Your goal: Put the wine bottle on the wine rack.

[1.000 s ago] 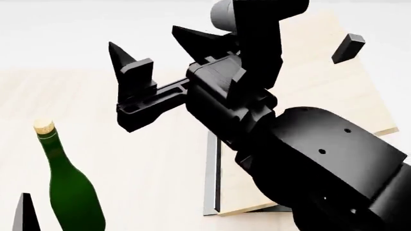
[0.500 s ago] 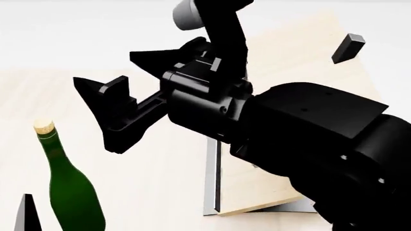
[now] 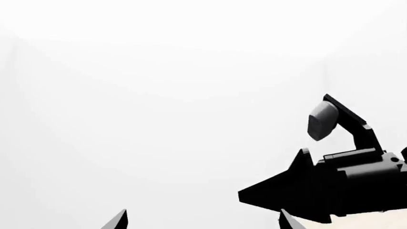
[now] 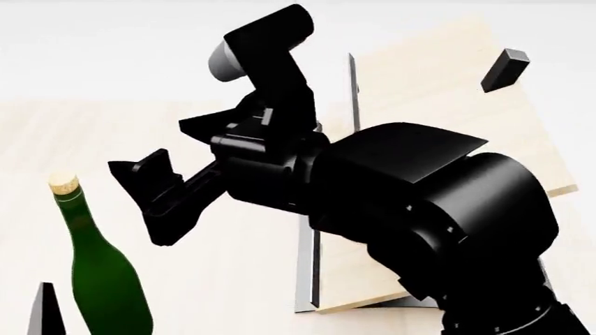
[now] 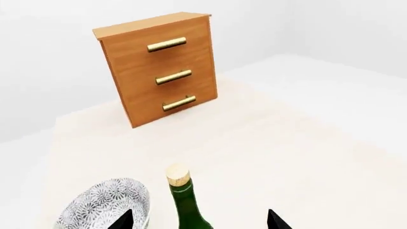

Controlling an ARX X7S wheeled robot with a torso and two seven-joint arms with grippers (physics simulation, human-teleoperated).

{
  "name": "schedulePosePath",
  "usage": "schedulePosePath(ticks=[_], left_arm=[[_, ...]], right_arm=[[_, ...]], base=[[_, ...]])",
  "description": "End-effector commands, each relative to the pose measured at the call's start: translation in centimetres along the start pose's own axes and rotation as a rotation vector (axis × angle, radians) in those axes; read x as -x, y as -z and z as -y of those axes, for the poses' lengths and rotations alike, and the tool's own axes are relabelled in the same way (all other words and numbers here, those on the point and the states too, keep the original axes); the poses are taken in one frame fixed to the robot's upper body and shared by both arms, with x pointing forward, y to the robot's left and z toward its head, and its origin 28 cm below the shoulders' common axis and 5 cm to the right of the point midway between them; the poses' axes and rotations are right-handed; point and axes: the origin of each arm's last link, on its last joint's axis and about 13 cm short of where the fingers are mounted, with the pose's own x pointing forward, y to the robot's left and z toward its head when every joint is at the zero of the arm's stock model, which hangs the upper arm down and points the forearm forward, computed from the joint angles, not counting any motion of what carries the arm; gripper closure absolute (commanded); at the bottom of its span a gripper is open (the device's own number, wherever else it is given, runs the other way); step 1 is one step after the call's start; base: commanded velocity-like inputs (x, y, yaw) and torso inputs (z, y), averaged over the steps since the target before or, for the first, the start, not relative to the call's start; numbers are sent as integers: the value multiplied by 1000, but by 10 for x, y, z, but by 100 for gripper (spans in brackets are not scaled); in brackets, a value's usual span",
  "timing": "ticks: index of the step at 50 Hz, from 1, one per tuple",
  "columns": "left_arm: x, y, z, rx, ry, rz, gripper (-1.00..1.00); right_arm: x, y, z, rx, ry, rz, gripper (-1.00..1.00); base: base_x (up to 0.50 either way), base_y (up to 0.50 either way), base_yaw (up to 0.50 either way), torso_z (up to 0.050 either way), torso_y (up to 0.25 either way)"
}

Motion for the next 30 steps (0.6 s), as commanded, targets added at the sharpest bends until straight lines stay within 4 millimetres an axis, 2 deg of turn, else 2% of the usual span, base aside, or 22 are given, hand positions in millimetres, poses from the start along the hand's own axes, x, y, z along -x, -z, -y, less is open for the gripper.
schedulePosePath(ticks=[1,30], left_arm=[[0,1,0,1,3,-1,-100],[0,2,1,2,4,-6,-100]], right_arm=[[-8,9,2,-24,-21,-52,-100],[-26,24,1,-82,-93,-59,-100]], base=[[0,0,0,0,0],[0,0,0,0,0]])
